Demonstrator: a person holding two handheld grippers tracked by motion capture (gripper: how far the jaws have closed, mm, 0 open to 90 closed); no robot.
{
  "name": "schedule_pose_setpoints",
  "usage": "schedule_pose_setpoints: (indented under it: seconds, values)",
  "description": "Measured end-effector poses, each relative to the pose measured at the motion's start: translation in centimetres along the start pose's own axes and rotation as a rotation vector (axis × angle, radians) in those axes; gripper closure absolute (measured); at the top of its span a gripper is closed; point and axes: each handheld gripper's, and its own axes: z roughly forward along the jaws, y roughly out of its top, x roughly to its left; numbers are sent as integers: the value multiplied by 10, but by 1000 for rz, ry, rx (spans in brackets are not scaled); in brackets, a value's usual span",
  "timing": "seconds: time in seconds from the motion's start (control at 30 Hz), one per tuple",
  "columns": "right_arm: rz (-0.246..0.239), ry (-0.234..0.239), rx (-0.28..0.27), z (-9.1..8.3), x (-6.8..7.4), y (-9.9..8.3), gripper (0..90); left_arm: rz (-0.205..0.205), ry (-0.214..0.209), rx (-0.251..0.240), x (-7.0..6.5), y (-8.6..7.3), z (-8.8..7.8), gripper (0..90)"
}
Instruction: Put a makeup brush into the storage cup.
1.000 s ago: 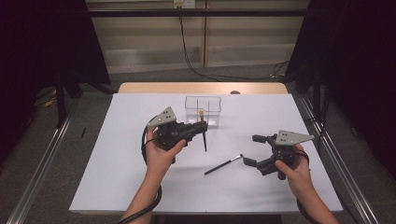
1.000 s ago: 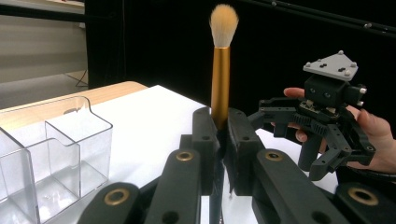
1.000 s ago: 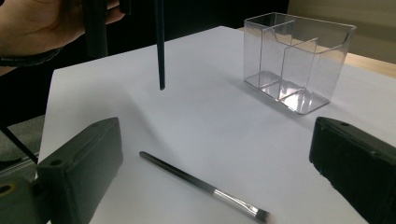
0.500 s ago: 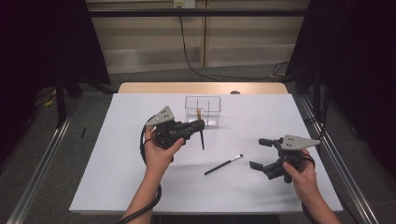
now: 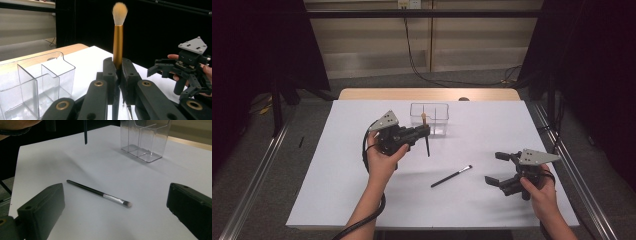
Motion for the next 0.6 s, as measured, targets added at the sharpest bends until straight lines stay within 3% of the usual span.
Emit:
schedule_pose_setpoints:
  seconds: [0.6]
  values:
    - [22, -35, 0, -19, -3, -15, 11, 8, 16, 3, 14, 13, 7, 837]
